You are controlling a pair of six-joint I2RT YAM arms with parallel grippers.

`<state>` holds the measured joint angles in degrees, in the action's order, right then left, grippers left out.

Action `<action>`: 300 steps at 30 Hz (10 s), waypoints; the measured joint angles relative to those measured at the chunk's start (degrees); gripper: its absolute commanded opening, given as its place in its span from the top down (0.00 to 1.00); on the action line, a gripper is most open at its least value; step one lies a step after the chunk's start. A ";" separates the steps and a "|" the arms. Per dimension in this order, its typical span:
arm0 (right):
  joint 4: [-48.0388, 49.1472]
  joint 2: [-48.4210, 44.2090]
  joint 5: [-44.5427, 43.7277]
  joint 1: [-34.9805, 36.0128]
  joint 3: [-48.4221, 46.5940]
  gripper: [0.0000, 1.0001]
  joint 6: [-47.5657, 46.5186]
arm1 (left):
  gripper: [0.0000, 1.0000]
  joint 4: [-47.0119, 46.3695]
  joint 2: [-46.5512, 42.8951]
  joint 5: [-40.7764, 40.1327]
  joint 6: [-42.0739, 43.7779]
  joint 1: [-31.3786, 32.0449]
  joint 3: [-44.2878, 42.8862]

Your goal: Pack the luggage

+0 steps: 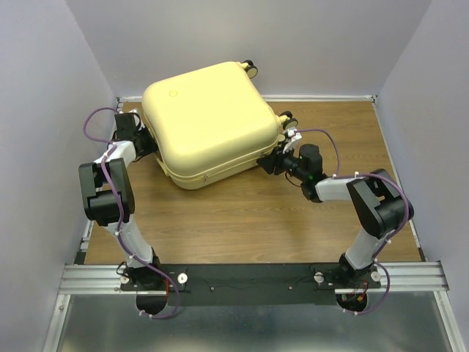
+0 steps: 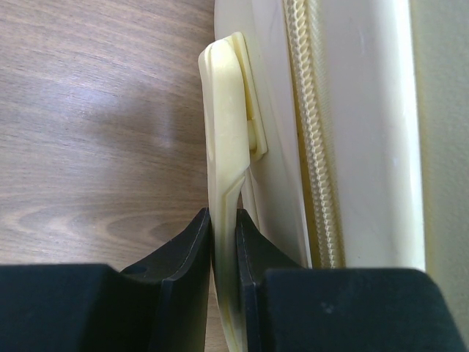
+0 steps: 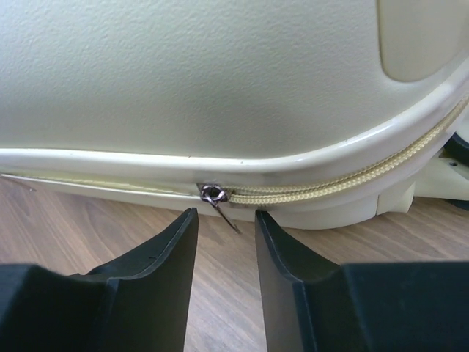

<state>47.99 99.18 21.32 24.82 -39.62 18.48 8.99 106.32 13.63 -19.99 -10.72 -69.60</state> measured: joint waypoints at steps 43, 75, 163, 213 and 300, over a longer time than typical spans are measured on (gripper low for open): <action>-10.49 12.55 26.69 -20.04 -19.65 0.99 -22.86 | 1.00 23.52 27.74 13.94 14.93 -2.12 -44.74; -9.22 16.96 33.18 -22.34 -22.69 0.99 -23.96 | 0.62 17.00 30.97 9.18 42.51 10.29 -51.52; -1.90 16.65 7.65 -18.40 -22.62 1.00 -21.27 | 1.00 40.37 -16.76 17.31 120.74 42.36 -6.88; 14.51 39.30 29.53 -15.52 -45.07 0.99 -23.93 | 0.30 5.84 -4.09 5.97 35.32 -6.25 -35.98; -14.08 6.69 3.28 13.11 -16.59 0.99 -17.16 | 0.03 46.31 -30.91 16.87 63.76 16.26 -16.09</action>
<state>33.91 105.86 24.60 37.93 -56.21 1.32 55.31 75.42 30.50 43.77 5.54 -85.69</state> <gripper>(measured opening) 0.009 0.969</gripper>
